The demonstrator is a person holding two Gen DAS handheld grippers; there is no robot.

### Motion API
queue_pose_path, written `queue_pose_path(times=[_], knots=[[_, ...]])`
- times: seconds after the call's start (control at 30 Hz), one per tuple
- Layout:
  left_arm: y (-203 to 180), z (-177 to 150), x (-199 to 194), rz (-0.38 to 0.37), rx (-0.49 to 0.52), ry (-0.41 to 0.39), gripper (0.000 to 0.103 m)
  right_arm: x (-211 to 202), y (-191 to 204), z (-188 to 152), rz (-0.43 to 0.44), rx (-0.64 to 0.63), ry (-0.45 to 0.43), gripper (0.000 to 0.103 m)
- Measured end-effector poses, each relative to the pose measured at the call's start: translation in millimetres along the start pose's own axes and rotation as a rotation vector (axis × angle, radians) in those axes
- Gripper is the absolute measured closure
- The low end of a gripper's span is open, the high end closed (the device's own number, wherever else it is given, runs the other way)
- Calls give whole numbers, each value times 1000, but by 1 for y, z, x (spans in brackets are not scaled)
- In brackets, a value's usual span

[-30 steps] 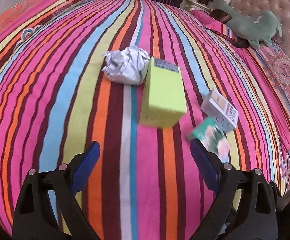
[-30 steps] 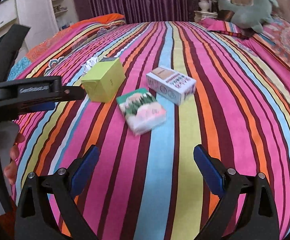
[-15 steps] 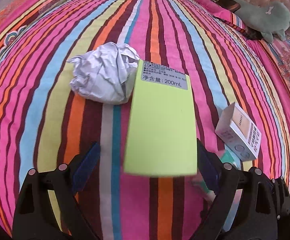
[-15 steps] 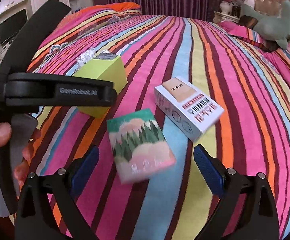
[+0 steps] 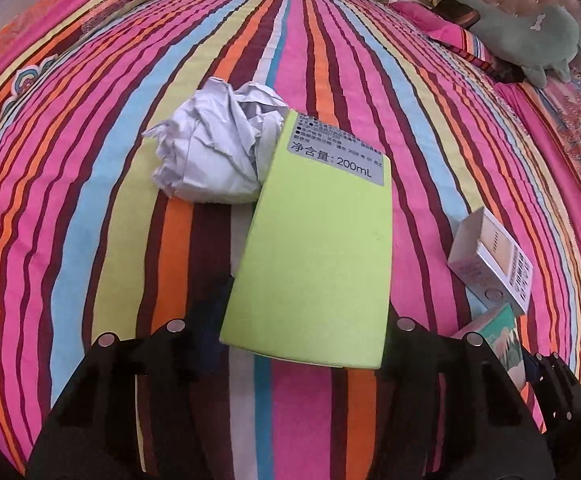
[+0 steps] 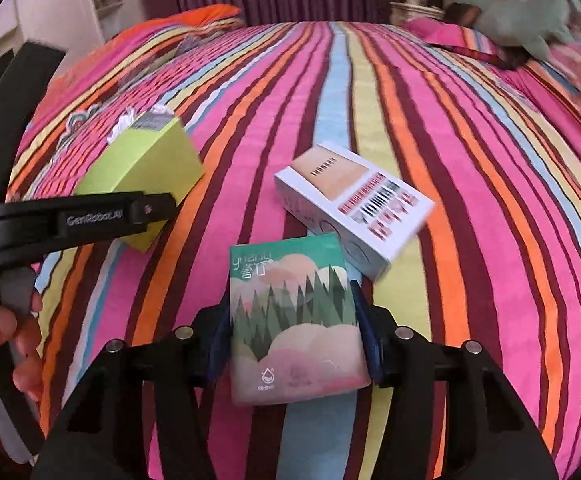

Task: Collect trash
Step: 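Grasp lime-green box with left tool while right tool grasps green tissue pack, then carry the lime-green box and tissue pack over the wastebasket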

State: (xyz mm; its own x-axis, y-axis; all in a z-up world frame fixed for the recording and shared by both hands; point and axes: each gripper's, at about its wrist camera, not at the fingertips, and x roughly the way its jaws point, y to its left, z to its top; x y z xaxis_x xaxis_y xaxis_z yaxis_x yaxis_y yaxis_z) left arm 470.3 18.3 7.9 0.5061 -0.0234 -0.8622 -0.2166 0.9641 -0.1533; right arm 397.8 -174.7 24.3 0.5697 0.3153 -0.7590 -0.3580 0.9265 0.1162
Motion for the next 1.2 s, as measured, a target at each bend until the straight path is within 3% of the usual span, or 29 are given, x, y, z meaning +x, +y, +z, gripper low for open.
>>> queue_pose_path(times=[0.23, 0.57, 1.2], knots=[[13, -35, -30, -27, 16, -43, 48, -24, 8, -26, -2, 86, -15, 53], [30, -92, -81, -5, 112, -102, 48, -51, 27, -55, -15, 130, -24, 53], [74, -225, -166, -21, 174, -94, 48, -130, 58, -140, 39, 201, -50, 53]])
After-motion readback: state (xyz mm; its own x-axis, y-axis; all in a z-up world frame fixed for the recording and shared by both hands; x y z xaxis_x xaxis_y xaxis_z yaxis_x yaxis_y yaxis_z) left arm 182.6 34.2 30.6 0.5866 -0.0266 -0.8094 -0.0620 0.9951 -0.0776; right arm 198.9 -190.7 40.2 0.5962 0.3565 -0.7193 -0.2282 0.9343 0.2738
